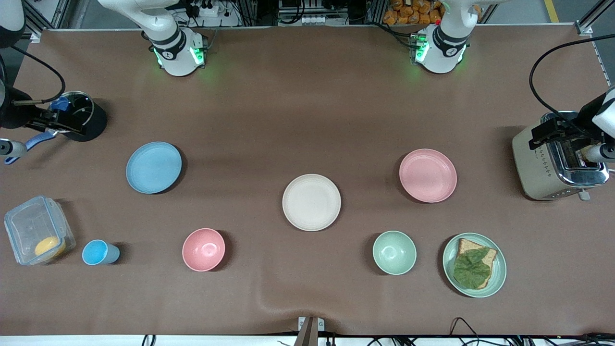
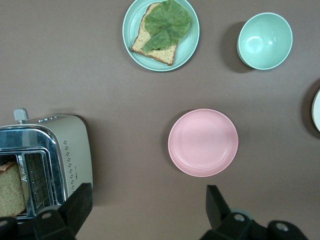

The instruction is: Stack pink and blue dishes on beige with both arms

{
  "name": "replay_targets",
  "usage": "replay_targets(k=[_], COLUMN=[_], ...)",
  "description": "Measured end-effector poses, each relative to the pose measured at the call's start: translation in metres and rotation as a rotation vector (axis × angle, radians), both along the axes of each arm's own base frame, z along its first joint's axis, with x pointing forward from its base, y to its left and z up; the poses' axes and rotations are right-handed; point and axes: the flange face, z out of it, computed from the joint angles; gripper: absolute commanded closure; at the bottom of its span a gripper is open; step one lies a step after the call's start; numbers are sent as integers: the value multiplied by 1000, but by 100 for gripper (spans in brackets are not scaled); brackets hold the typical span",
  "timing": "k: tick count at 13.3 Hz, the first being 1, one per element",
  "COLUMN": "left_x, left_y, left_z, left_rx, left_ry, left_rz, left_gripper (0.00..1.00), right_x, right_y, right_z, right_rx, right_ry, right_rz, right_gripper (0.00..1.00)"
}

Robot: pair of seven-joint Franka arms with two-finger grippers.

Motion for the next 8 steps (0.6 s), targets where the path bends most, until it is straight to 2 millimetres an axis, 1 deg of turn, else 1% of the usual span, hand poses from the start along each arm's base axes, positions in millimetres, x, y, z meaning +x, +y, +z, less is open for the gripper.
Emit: replay_targets(k=[2, 3, 4, 6, 8], left_x=[2, 5, 9, 20, 32], left_y=[3, 5, 8, 13, 10], left_z=[-13, -26, -46, -95, -144], left_rx=[0, 0, 3, 4, 3], left_ry=[30, 61, 104, 189, 262], left_rz=[5, 8, 11, 18, 12], left_gripper=[0, 0, 0, 0, 0], right_x=[0, 0, 0, 0, 0], right_y=[1, 1, 1, 0, 0], right_z=[0, 0, 0, 0, -1], right_rx=[0, 0, 0, 0, 0], right_ry=[0, 0, 0, 1, 1], right_rz=[1, 1, 1, 0, -1], right_gripper=[0, 0, 0, 0, 0])
